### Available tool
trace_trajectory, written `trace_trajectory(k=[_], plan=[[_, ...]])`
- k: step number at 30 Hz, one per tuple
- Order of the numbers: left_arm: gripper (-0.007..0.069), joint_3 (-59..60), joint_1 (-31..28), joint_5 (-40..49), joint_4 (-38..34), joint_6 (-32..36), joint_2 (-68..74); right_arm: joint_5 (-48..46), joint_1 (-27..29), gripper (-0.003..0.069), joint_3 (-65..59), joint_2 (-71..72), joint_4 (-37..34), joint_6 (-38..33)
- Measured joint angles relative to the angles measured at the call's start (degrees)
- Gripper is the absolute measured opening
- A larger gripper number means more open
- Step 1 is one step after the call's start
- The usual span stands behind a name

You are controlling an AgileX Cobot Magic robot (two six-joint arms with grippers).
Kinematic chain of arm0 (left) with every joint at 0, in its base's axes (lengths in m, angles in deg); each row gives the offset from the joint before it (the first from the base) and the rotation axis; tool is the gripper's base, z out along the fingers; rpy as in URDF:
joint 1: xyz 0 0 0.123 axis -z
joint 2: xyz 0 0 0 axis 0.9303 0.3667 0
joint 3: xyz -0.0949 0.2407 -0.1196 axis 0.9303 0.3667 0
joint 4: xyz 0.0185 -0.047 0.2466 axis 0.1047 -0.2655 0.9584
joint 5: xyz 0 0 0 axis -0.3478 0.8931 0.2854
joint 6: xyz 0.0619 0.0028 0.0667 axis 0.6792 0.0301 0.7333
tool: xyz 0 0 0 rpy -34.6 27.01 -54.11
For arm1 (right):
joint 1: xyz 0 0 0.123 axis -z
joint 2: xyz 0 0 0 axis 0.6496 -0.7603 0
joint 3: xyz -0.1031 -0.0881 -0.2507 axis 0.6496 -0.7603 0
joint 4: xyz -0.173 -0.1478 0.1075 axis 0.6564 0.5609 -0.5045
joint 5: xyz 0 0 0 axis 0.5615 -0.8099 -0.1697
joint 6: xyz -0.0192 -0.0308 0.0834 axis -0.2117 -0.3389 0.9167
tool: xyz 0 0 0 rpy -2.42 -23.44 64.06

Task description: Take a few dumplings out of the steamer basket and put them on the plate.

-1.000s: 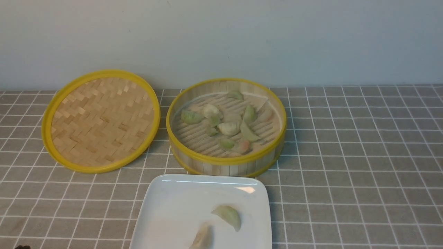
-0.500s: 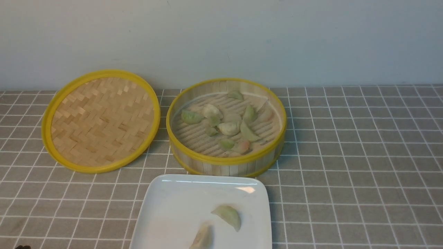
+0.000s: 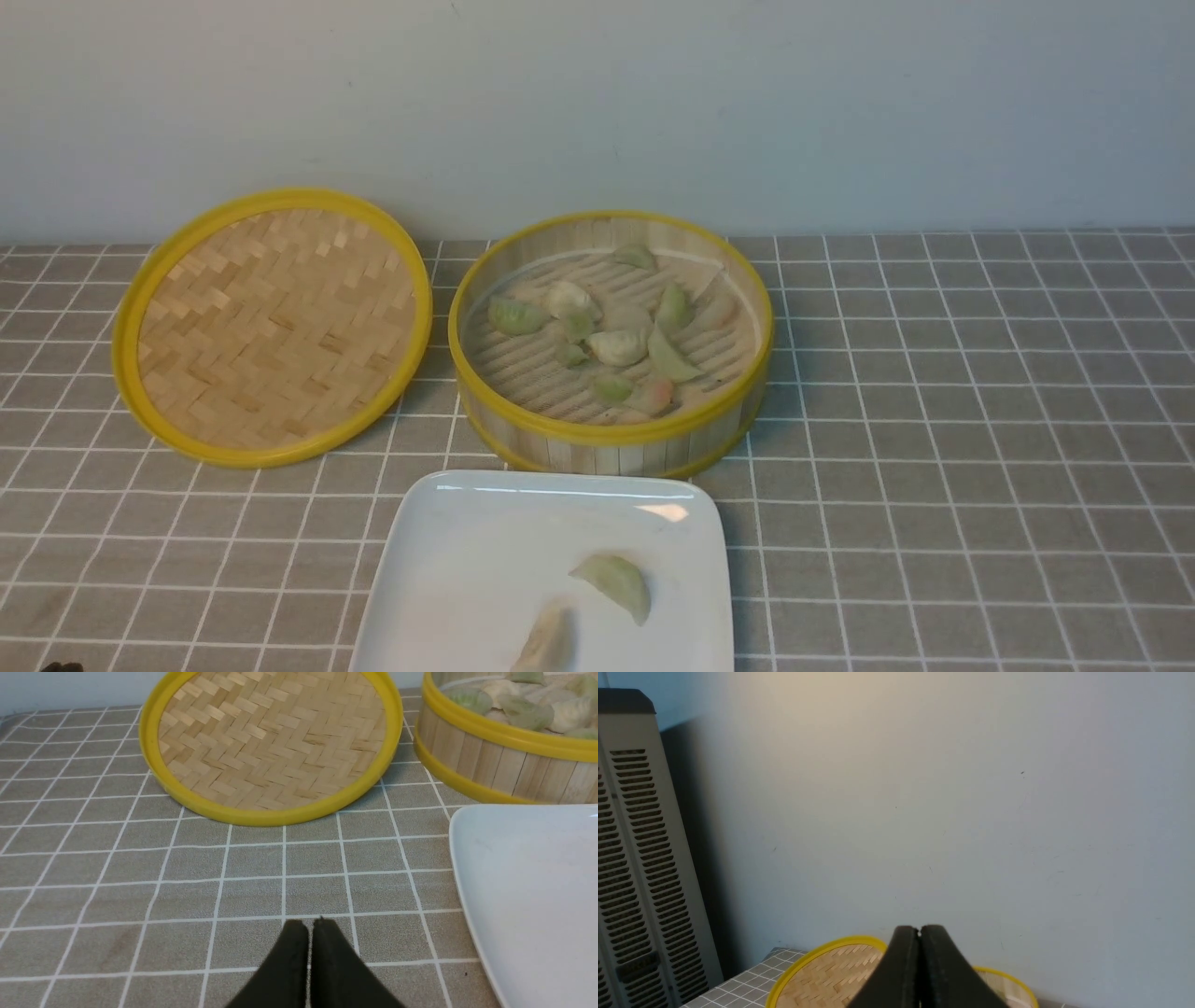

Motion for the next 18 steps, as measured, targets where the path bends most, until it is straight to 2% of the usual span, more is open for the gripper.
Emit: trace_trajectory(k=[6, 9, 10, 14, 18], plan=[[-0.0005, 0.0, 0.0, 0.0, 0.0, 0.0, 0.0, 0.2, 0.0, -0.0015, 0.0, 0.0, -2.1, -1.9], [-0.0005, 0.0, 0.0, 0.0, 0.0, 0.0, 0.0, 0.8, 0.0, -0.0015, -0.2, 0.0, -6.4, -6.2], [-0.0005, 0.0, 0.0, 0.0, 0.0, 0.0, 0.0, 2.0, -0.1, -0.0015, -0.7, 0.0, -9.7, -10.4], [-0.0005, 0.0, 0.0, 0.0, 0.0, 0.0, 0.0, 4.4, -0.1, -0.0015, -2.0, 0.0, -14.1, -16.5], [-0.0005, 0.0, 0.0, 0.0, 0.0, 0.0, 0.0, 7.0, -0.1, -0.0015, -5.0, 0.0, -15.2, -18.7]])
